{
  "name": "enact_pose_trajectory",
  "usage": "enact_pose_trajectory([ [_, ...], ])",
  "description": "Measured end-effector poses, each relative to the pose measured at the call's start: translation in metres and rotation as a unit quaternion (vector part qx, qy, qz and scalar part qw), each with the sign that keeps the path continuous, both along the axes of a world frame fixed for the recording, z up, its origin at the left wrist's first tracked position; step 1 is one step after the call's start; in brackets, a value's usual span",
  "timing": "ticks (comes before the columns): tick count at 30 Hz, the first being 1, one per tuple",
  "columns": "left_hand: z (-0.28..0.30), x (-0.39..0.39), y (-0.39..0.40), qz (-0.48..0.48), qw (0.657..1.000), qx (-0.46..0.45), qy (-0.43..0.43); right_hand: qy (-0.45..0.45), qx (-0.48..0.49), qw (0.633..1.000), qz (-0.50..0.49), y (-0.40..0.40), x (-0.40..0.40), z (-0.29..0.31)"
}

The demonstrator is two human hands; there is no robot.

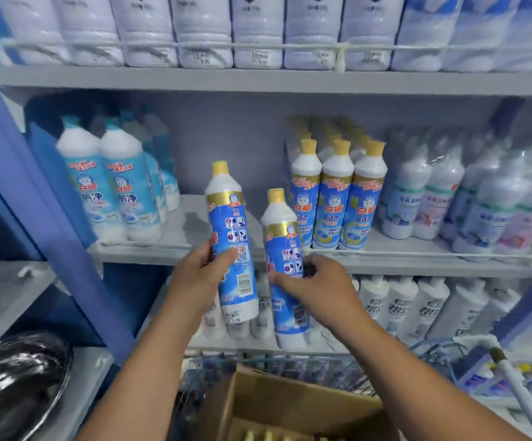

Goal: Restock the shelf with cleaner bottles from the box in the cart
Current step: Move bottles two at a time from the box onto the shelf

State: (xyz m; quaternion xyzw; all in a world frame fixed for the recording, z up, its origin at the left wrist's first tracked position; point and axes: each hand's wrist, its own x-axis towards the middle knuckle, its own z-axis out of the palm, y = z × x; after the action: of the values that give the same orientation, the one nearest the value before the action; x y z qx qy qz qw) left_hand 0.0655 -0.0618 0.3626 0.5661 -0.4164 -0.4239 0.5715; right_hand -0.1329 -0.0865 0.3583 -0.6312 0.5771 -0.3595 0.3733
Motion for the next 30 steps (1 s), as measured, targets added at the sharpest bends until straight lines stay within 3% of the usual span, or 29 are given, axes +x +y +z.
enact_pose_trajectory([
  [9,0.030,0.046,-0.086,0.004,0.998,-0.066,-0.012,-0.048,-0.138,0.988,-0.051,-0.082,0.076,0.050],
  [13,0.021,0.063,-0.119,-0.001,0.994,-0.086,-0.071,-0.061,-0.187,0.977,-0.078,-0.117,0.099,0.041],
  [24,-0.022,0.068,-0.177,0.020,0.979,-0.093,-0.179,-0.017,-0.179,0.974,-0.136,-0.175,0.118,-0.016],
  [30,-0.035,0.068,-0.212,0.059,0.970,-0.095,-0.214,-0.075,-0.143,0.978,-0.132,-0.203,0.131,-0.027],
])
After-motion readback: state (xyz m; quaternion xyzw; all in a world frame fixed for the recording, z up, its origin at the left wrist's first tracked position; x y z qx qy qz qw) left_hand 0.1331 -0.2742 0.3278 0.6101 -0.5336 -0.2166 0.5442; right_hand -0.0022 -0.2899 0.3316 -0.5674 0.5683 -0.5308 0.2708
